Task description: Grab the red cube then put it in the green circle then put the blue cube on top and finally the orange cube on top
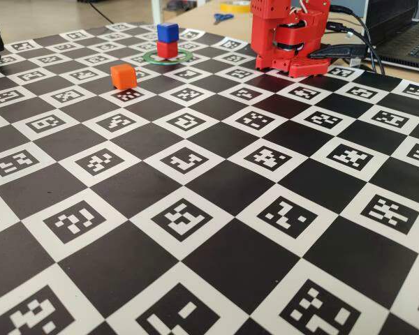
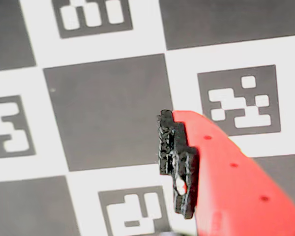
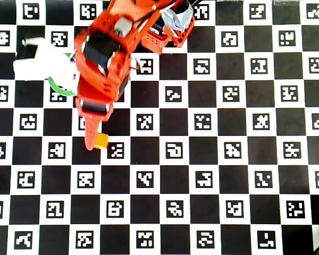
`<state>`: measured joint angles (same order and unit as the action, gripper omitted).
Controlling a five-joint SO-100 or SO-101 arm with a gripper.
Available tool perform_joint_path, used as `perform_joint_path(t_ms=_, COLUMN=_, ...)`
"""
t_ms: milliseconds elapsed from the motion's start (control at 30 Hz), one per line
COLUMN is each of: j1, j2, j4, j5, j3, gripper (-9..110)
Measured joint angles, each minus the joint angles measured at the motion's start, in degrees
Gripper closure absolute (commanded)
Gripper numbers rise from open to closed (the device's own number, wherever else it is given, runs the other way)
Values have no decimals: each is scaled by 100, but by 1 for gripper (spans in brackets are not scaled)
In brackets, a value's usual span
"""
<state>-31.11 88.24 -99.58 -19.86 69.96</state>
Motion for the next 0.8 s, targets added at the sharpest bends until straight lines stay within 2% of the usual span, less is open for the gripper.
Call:
perform_joint_path(t_ms=267, j1=44, j2=-677, j4=167, j5=220, j3=149, gripper=51)
perform_joint_path(t_ms=800, j1=44, j2=-765, j4=2241, j5=378, j3=2118, gripper=52)
